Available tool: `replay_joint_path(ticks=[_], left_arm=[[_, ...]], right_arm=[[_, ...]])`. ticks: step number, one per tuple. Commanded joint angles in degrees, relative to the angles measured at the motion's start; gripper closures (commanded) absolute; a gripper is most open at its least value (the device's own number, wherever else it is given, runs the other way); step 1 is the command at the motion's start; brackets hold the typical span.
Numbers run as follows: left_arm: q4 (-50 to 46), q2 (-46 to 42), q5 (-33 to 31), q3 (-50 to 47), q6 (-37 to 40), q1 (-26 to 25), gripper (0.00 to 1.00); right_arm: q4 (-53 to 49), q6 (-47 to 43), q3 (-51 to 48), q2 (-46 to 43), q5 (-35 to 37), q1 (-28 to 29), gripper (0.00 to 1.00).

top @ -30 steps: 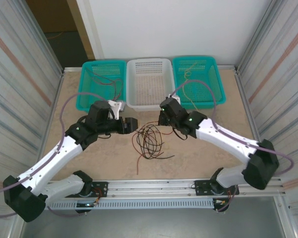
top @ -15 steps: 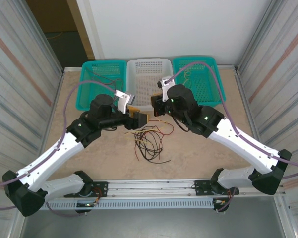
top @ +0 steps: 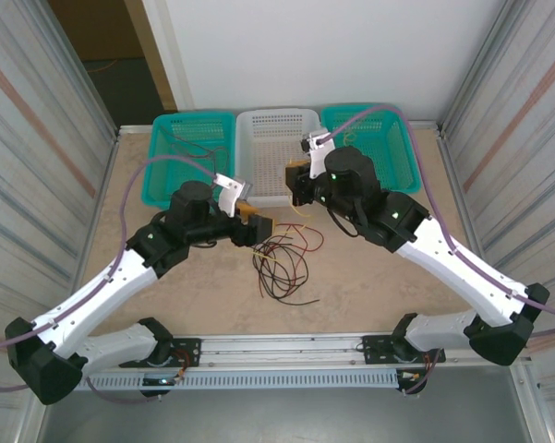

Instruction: Untangle the cables

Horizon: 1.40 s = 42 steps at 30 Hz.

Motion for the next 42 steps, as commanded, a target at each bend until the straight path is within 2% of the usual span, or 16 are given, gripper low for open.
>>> replay_joint_path(ticks=[1, 6, 15, 17, 21, 25, 26, 29, 34, 39, 42], left_arm=[[-1.26, -1.58, -0.13, -0.11, 1.03, -0.12, 0.25], [-3.73, -0.47, 1.71, -1.06, 2.13, -0.11, 0.25], [-3.81, 0.86, 3.25, -4.09, 1.41, -0.16, 0.34], [-3.56, 1.05, 3.17, -4.28, 1.38, -0.15, 0.41], [-2.49, 1.04, 3.6, -4.59, 0.78, -0.11, 0.68], [-2.14, -0.65, 3.16, -5.46, -0.15, -0.12, 0.96], [-2.27, -1.57, 2.66, -6.05, -0.48, -0.13, 1.0], [-2.49, -5.18, 1.89, -8.74, -1.7, -0.14, 1.0], [-3.9, -13.41, 0.31, -13.84, -3.82, -0.11, 1.0], [-5.29, -21.22, -2.28, -15.94, -5.97, -0.13, 1.0], [-5.3, -24.25, -4.28, -15.09, -6.92, -0.16, 1.0]], right_arm=[[2.87, 0.35, 2.4, -2.58, -2.58, -1.04, 0.9], [3.52, 2.94, 1.47, -3.88, -5.38, -3.6, 0.9], [5.56, 8.33, -1.61, -6.06, -10.43, -8.25, 0.9], [6.23, 9.48, -2.32, -6.35, -11.51, -9.3, 0.9], [6.98, 12.46, -3.76, -6.55, -13.53, -11.78, 0.9], [7.14, 17.59, -6.44, -7.63, -14.93, -17.16, 0.9], [7.07, 18.93, -7.21, -8.01, -14.94, -18.79, 0.9], [6.16, 24.9, -9.87, -9.08, -16.58, -25.88, 0.89], [5.97, 35.71, -15.44, -8.63, -24.01, -38.0, 0.89], [4.26, 37.16, -16.94, -6.78, -24.88, -40.24, 0.77], [1.54, 34.86, -15.43, -5.32, -26.03, -40.08, 0.52]])
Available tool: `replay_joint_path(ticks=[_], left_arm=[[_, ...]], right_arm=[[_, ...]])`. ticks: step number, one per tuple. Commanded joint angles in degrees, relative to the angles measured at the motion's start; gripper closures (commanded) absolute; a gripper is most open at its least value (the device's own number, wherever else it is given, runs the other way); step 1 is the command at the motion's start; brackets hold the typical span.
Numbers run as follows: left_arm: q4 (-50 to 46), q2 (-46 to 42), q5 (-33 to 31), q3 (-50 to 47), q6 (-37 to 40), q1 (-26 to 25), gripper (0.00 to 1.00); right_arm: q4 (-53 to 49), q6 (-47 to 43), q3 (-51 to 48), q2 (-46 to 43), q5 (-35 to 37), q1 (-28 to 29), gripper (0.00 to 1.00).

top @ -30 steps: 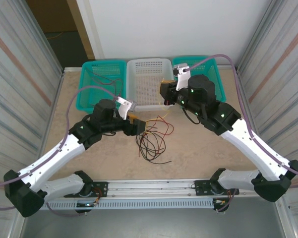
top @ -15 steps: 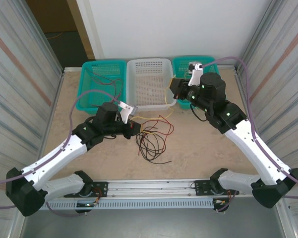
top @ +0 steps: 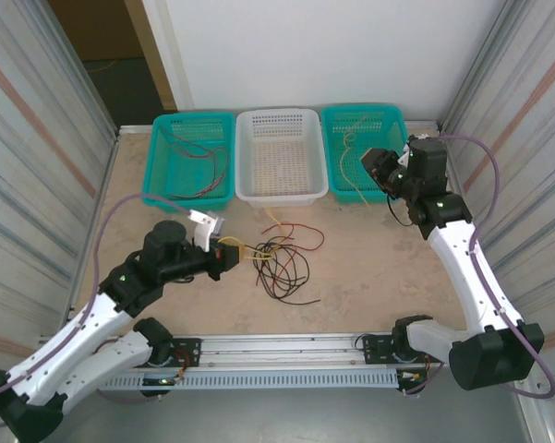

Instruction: Untangle the cables

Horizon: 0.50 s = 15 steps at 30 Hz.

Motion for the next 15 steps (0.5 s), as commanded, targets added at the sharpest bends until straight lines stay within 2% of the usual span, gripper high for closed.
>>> replay_joint_path(ticks=[1, 4, 6, 11, 15], left_arm=[[-0.34, -2.95, -3.17, 1.2, -1.84, -0.12, 1.0], [-2.49, -2.37, -3.5, 4.66, -0.82, -0.11, 1.0], [-5.07, -1.38, -3.55, 7.87, 0.29, -0.07, 1.0], [-9.68, 1.27, -3.21, 15.69, 3.14, 0.06, 1.0], [-10.3, 3.99, 0.93, 21.64, 3.92, 0.36, 1.0]], right_arm=[[-3.86, -1.89, 2.84, 1.07, -2.16, 0.64, 0.47], [-9.39, -10.74, 6.82, 0.83, 1.95, 5.86, 0.29], [-12.27, -16.56, 9.7, 0.71, 3.18, 10.61, 0.23], [-10.84, -30.36, 12.32, 1.29, -2.6, 28.93, 0.19], [-9.34, -33.27, 13.68, 5.69, -6.94, 36.75, 0.19]])
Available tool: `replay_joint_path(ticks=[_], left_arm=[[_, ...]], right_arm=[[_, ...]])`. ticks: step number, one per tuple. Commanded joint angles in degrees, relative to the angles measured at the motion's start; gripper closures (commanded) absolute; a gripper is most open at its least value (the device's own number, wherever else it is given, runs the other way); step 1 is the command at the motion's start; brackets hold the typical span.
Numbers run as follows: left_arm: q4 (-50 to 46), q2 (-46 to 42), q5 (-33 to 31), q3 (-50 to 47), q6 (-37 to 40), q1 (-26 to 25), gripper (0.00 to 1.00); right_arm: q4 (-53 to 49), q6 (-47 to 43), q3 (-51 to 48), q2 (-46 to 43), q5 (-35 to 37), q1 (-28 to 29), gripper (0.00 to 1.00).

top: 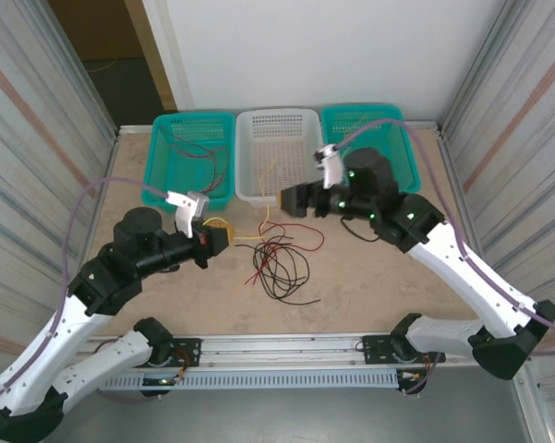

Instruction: Untangle the cables

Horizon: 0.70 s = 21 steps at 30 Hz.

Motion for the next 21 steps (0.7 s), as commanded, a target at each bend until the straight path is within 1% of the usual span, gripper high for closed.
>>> replay_joint_path(ticks=[1, 5, 12, 16, 21], left_arm=[[-1.23, 1.63, 4.01, 5.02, 2.28, 0.45, 1.0], [-1.64, 3.58, 7.2, 9.14, 1.65, 1.56, 1.0], [2.96, 5.28, 18.27, 11.91, -2.34, 5.98, 1.0], [3.91, 6.13, 21.34, 12.12, -3.29, 8.17, 1.0], [5.13, 8.0, 26.99, 13.15, -4.04, 9.23, 1.0]], right_arm=[[0.4, -7.5, 1.7, 3.49, -4.42, 3.27, 0.18], [2.33, -9.43, 3.59, 5.9, -8.34, 6.49, 0.18], [3.99, -9.85, 4.99, 8.81, -10.35, 7.67, 0.24], [4.79, -10.15, 5.25, 9.35, -9.62, 8.83, 0.26], [6.04, -10.28, 5.52, 10.29, -7.64, 9.17, 0.34]])
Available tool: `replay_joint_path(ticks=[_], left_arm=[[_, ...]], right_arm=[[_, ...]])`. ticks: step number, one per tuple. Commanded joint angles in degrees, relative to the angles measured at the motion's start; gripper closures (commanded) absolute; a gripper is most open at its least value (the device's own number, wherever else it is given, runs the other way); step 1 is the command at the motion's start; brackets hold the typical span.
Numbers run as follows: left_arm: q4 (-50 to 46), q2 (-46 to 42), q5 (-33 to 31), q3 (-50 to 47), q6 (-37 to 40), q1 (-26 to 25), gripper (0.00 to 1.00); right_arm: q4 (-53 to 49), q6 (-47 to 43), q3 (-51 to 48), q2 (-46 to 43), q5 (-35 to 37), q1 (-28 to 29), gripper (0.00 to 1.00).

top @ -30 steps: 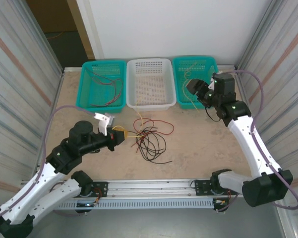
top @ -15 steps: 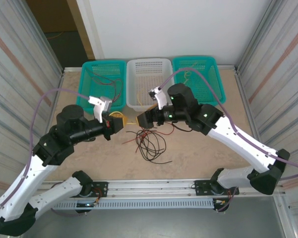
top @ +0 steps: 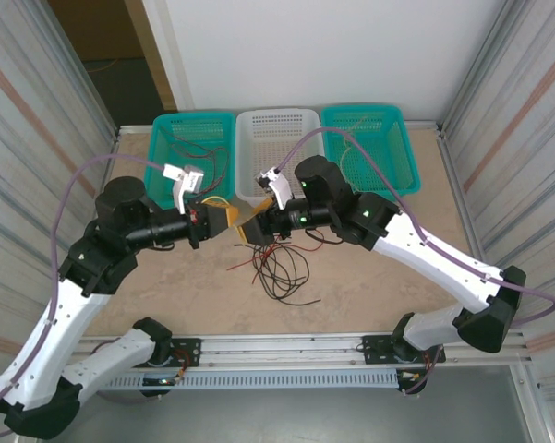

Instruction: Untangle the cables

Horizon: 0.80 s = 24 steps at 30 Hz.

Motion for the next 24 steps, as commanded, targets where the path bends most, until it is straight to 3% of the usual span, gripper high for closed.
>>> replay_joint_path(ticks=[1, 6, 10, 12, 13, 14, 16, 17, 19, 24], left_arm=[[4.08, 0.96, 6.97, 2.71, -1.18, 0.22, 1.0], [1.48, 1.73, 7.1, 4.34, 0.82, 0.38, 1.0], [-1.12, 1.65, 4.88, 4.66, 2.92, 1.57, 1.0], [-3.25, 1.68, 0.21, 4.87, 4.69, 1.8, 1.0], [-4.58, 1.57, -3.66, 4.83, 5.38, 1.8, 0.91], [-5.47, 1.55, -6.91, 4.66, 5.7, 1.8, 0.72], [-5.18, 1.16, -9.85, 3.62, 5.47, 1.79, 0.41], [-3.78, 0.67, -10.31, 2.51, 4.91, 1.8, 0.31], [0.09, -0.99, -11.52, -0.55, 3.21, 1.8, 0.22], [10.25, -5.61, -14.82, -10.9, -1.2, 1.8, 0.19]], right_arm=[[2.61, -1.5, 2.03, 1.09, 0.57, 0.51, 0.36], [2.52, -1.84, 2.44, 1.61, 1.49, 0.51, 0.63], [2.16, -2.02, 1.35, -0.3, 4.25, 0.43, 0.74], [2.05, -2.02, 0.87, -1.7, 5.98, 0.26, 0.8], [2.07, -1.94, 0.65, -2.48, 6.9, 0.1, 0.83], [2.24, -1.73, 0.56, -3.11, 7.1, -0.13, 0.86], [2.72, -0.94, 0.67, -3.97, 7.2, -0.6, 0.91], [3.3, -0.21, 0.77, -4.4, 7.12, -0.97, 0.92], [5.21, 1.97, 0.53, -5.33, 7.33, -2.18, 0.99], [13.73, 10.33, -1.32, -7.35, 3.77, -7.83, 1.0]])
